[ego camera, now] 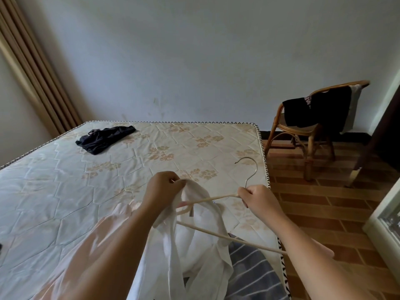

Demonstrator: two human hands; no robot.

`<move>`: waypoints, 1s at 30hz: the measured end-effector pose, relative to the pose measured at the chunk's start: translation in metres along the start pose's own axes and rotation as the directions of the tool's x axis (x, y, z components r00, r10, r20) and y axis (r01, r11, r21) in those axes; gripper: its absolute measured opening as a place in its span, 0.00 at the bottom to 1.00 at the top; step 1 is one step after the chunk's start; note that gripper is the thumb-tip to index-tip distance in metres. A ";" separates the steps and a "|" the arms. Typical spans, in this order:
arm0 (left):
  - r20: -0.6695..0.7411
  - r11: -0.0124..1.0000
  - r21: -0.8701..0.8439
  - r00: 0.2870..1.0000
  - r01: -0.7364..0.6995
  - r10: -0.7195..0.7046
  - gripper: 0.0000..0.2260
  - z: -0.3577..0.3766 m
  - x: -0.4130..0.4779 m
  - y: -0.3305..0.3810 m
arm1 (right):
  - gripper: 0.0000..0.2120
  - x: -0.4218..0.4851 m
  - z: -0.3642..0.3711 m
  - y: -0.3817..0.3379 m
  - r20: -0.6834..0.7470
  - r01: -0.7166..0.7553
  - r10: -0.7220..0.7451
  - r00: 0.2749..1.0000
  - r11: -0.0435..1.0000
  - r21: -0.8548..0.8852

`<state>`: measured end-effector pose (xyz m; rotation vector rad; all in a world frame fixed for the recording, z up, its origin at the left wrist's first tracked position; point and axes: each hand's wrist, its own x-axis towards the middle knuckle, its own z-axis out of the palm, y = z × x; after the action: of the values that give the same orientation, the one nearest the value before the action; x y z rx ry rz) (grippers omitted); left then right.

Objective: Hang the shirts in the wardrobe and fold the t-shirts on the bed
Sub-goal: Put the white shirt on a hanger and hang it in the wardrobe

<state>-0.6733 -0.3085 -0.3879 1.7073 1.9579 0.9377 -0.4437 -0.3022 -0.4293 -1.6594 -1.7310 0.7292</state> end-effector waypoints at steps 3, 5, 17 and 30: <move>0.062 0.992 0.053 0.992 -0.113 0.109 0.07 0.009 -0.012 0.015 | 0.20 -0.003 0.011 -0.013 0.027 0.033 -0.032 0.999 0.998 -0.046; 0.091 0.987 0.043 0.985 -0.153 0.149 0.08 0.016 -0.020 0.025 | 0.20 -0.005 0.019 -0.018 0.041 0.056 -0.055 0.998 0.998 -0.015; 0.221 0.907 0.260 0.935 -0.331 0.278 0.08 0.026 -0.035 0.033 | 0.26 -0.014 0.038 -0.025 0.066 0.051 -0.074 0.995 0.953 0.298; 0.452 0.686 0.480 0.824 -0.547 0.341 0.08 0.033 -0.036 0.002 | 0.14 -0.016 0.050 -0.021 0.391 -0.152 -0.100 0.915 0.812 0.563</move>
<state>-0.6429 -0.3359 -0.4151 2.5928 1.7170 0.0954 -0.4952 -0.3178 -0.4472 -1.1462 -1.5082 1.5373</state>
